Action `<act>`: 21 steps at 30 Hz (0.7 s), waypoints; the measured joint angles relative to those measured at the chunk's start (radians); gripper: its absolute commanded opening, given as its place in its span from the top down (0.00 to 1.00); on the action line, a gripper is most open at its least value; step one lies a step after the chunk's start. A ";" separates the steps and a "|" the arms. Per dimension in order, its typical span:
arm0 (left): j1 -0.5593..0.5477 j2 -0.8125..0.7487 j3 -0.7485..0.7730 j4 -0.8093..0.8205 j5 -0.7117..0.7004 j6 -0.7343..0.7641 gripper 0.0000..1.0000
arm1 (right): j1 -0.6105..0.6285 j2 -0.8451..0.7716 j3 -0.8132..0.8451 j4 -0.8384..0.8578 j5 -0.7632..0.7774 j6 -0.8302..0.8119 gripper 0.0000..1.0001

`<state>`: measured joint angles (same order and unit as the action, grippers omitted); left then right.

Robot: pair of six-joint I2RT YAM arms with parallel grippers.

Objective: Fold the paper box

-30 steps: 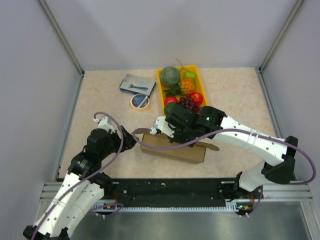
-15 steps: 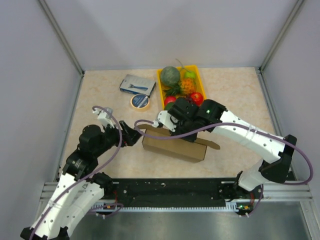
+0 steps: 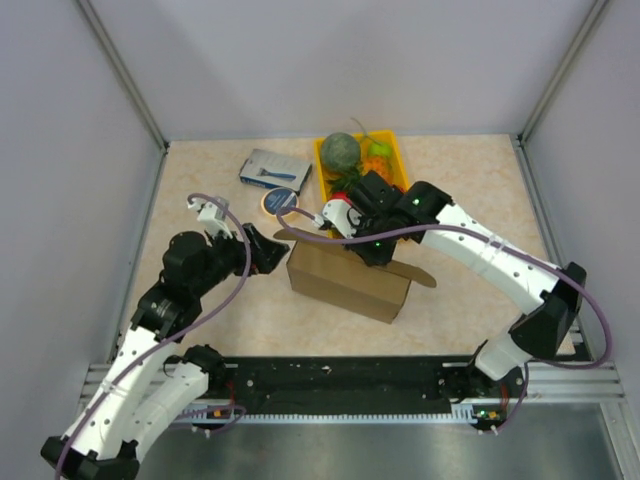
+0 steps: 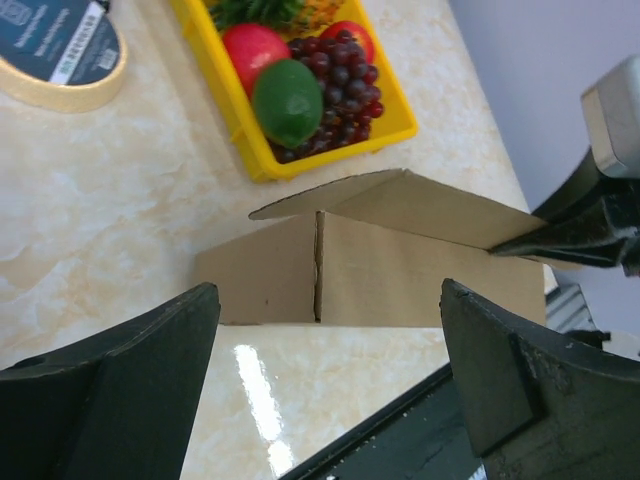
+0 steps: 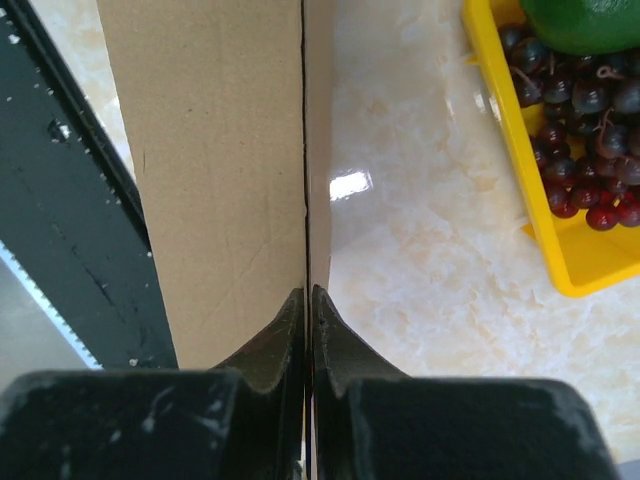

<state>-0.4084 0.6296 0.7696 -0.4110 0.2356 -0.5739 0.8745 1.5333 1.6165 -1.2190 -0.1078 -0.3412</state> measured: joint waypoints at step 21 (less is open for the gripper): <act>0.347 0.232 0.028 0.219 0.310 -0.086 0.05 | -0.096 0.000 -0.094 0.198 -0.112 -0.031 1.00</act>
<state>-0.0612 0.8612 0.7975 -0.1921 0.5457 -0.6601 0.7784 1.5330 1.5223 -1.0206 -0.2195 -0.3717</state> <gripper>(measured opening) 0.950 0.008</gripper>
